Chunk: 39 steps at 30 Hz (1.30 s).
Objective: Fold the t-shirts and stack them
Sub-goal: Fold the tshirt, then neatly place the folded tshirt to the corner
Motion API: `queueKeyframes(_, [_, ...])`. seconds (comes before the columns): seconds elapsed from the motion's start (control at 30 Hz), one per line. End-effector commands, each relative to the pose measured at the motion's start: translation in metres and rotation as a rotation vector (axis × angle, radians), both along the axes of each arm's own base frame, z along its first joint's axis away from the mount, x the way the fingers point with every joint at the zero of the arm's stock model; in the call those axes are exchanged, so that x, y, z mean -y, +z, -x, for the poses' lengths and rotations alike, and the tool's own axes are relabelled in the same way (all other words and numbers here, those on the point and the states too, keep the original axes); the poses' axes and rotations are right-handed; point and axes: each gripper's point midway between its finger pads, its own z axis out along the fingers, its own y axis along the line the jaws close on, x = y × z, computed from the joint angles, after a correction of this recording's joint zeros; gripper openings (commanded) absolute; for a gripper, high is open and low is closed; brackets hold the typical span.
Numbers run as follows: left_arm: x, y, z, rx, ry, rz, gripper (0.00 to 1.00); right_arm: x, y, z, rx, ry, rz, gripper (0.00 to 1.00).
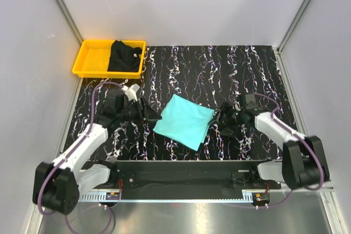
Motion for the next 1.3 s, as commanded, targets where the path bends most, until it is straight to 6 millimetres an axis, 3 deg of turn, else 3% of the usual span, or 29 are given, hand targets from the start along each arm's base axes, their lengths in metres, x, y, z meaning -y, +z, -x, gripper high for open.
queueKeyframes(0.0, [-0.003,0.019,0.006,0.009,0.052,0.041,0.56,0.001,-0.006,-0.036,0.05,0.007,0.049,0.81])
queueKeyframes(0.07, [-0.004,0.025,0.013,0.02,0.062,0.063,0.55,-0.005,-0.007,-0.051,0.075,0.007,0.02,0.73])
queueKeyframes(0.13, [-0.005,0.021,0.019,0.012,0.07,0.07,0.55,-0.013,-0.013,-0.06,0.067,0.001,-0.031,0.56])
queueKeyframes(0.2, [-0.007,0.022,0.025,0.026,0.078,0.079,0.55,-0.016,-0.024,-0.059,0.028,-0.01,-0.048,0.52])
queueKeyframes(0.3, [-0.008,0.025,0.029,0.034,0.08,0.094,0.56,-0.016,-0.032,-0.059,0.015,-0.003,-0.046,0.55])
queueKeyframes(0.4, [-0.007,0.031,0.029,0.047,0.076,0.105,0.56,-0.017,-0.039,-0.057,0.002,0.0,-0.044,0.66])
queueKeyframes(0.5, [-0.006,0.033,0.028,0.046,0.071,0.108,0.56,-0.021,-0.044,-0.059,-0.014,-0.011,-0.077,0.67])
queueKeyframes(1.0, [-0.003,0.03,0.022,0.032,0.049,0.097,0.56,-0.018,-0.07,-0.056,-0.075,-0.066,-0.064,0.57])
queueKeyframes(1.1, [-0.002,0.029,0.021,0.027,0.044,0.095,0.56,-0.019,-0.075,-0.056,-0.079,-0.044,-0.062,0.47])
queueKeyframes(1.23, [-0.001,0.028,0.019,0.023,0.038,0.094,0.56,-0.02,-0.075,-0.058,-0.066,-0.021,-0.062,0.25])
queueKeyframes(1.27, [-0.001,0.028,0.018,0.024,0.037,0.095,0.56,-0.021,-0.074,-0.06,-0.059,-0.016,-0.064,0.14])
